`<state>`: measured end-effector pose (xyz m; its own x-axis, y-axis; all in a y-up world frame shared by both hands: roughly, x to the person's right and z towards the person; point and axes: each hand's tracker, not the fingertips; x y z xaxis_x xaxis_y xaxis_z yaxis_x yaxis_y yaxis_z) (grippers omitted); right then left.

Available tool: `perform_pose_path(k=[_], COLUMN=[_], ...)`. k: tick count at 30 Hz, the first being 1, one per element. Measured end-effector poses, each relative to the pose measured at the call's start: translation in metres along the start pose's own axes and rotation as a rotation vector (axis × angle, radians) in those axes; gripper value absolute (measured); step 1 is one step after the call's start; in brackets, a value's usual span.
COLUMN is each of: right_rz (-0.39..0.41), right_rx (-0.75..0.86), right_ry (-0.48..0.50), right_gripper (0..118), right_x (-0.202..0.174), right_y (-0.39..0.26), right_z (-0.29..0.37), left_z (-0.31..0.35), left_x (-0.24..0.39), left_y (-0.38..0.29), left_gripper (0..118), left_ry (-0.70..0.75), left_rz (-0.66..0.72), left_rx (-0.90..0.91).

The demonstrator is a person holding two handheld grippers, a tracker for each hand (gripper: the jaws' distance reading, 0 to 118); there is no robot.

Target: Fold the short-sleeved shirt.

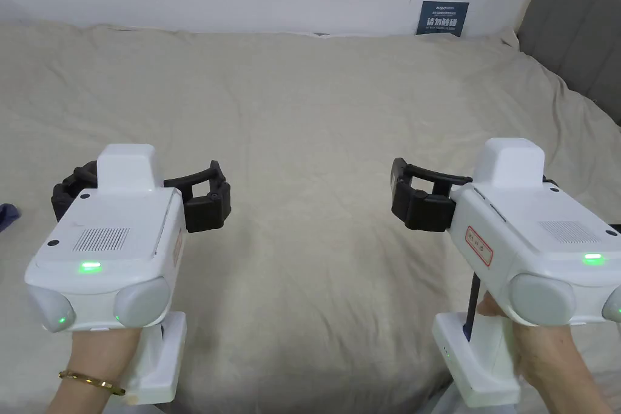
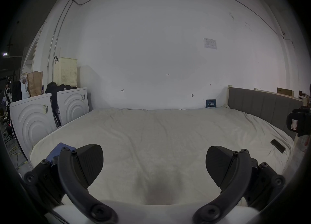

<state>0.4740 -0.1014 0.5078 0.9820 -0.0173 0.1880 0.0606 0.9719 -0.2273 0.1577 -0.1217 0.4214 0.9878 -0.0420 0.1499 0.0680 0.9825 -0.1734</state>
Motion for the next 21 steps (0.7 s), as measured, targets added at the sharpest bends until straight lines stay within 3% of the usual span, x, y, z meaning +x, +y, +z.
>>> perform_pose_path(k=[21], right_rz=[0.000], right_rx=[0.003], right_ry=[-0.002], right_gripper=[118], right_x=[-0.0012], right_y=[-0.0006], right_z=[0.0037], left_z=[0.0029], left_x=[0.0035], left_y=[-0.0005], left_gripper=[118], left_ry=[-0.012], left_rz=[-0.001], left_rx=[-0.001])
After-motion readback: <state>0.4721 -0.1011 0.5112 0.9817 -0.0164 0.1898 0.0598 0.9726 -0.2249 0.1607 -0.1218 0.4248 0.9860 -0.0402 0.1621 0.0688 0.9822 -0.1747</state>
